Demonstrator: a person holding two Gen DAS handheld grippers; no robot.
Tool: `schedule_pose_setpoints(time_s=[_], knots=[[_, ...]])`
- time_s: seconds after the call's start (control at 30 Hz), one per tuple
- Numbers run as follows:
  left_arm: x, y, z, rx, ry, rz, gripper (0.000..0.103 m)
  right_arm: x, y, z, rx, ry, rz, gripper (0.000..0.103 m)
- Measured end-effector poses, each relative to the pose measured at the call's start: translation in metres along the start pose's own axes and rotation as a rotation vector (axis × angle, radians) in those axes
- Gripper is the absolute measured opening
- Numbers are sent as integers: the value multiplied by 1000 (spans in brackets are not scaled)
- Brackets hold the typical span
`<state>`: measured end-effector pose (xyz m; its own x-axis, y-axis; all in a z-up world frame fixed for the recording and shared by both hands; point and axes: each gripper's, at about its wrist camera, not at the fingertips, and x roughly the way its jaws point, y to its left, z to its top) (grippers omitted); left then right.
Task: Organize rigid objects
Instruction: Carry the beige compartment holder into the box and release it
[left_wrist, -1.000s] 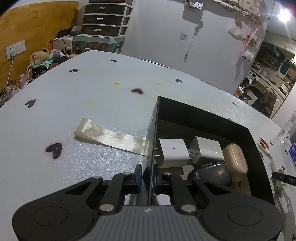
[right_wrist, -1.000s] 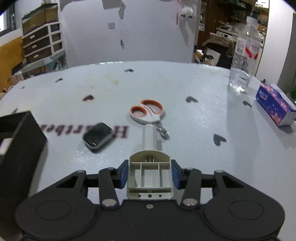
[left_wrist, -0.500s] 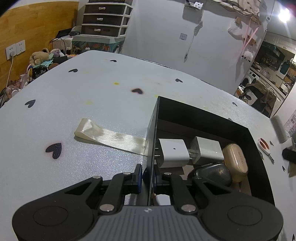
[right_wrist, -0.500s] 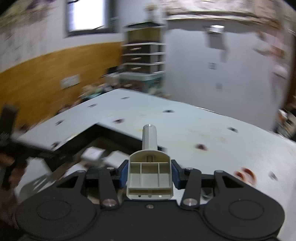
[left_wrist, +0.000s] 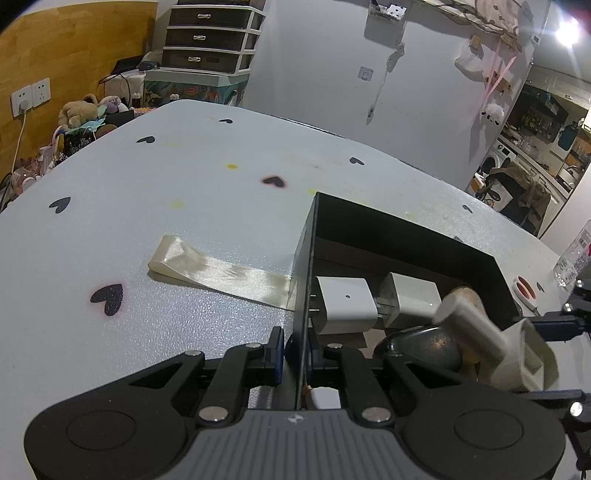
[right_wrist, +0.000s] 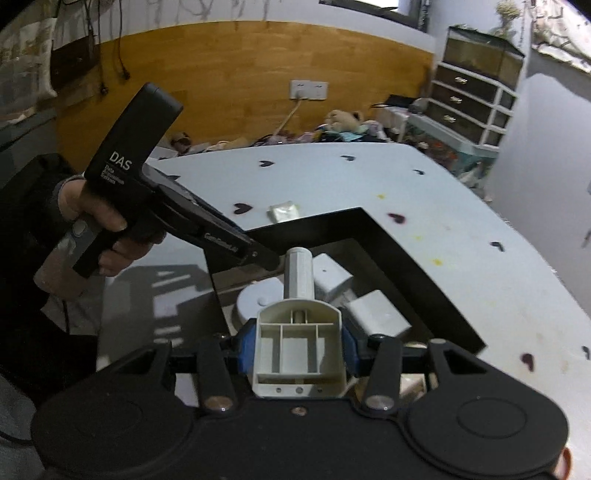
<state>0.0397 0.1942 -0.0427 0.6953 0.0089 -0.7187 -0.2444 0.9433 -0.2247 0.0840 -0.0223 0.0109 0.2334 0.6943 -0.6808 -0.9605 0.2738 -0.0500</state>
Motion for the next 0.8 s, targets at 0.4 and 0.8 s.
schedule_pose_setpoints(time_s=[0.4, 0.8], knots=[[-1, -1, 0, 5, 0, 5, 12, -4, -13, -15, 72, 21, -16, 64], [-2, -1, 1, 6, 0, 8, 12, -19, -16, -15, 213, 24, -87, 68]])
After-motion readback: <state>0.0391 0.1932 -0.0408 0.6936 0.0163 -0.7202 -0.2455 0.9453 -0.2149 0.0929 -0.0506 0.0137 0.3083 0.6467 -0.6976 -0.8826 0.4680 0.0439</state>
